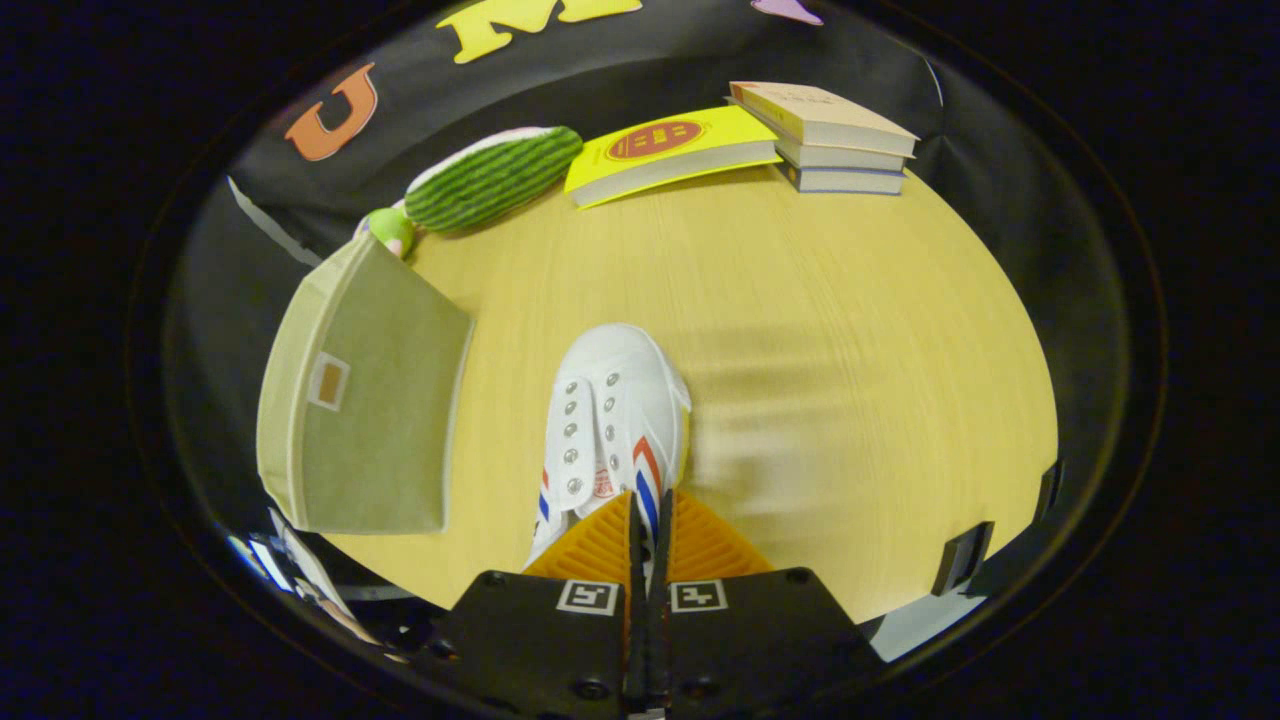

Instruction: Open the storage box then place both shoes into the box .Put the left shoe in first, then the right shoe, with the right side of both shoes facing outward in a uniform manner.

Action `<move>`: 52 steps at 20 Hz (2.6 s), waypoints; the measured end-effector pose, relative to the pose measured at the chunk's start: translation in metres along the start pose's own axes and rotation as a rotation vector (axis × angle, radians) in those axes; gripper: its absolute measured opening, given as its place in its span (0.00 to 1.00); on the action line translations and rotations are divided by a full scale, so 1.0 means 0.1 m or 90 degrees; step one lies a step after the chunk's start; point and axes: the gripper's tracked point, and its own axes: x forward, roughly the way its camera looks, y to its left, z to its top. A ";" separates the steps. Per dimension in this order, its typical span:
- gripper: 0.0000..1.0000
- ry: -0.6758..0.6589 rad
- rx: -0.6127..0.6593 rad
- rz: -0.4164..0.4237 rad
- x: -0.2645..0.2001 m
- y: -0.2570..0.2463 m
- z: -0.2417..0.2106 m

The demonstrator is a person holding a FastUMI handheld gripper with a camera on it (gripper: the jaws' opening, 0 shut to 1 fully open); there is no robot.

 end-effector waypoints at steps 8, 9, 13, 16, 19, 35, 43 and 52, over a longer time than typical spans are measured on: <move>0.05 -0.086 0.047 0.132 -0.96 1.08 0.41; 0.05 -0.101 0.049 0.138 -1.04 1.22 0.47; 0.05 -0.132 0.066 0.158 -1.17 1.79 0.68; 0.05 -0.163 0.079 0.144 -1.04 2.14 0.86; 0.05 -0.176 0.100 0.132 -0.81 2.42 0.94; 1.00 -0.368 -0.010 -0.020 -1.11 2.30 1.04; 1.00 -0.548 -0.082 -0.049 -2.19 2.23 1.07; 1.00 -0.680 -0.118 -0.117 -3.17 1.90 0.74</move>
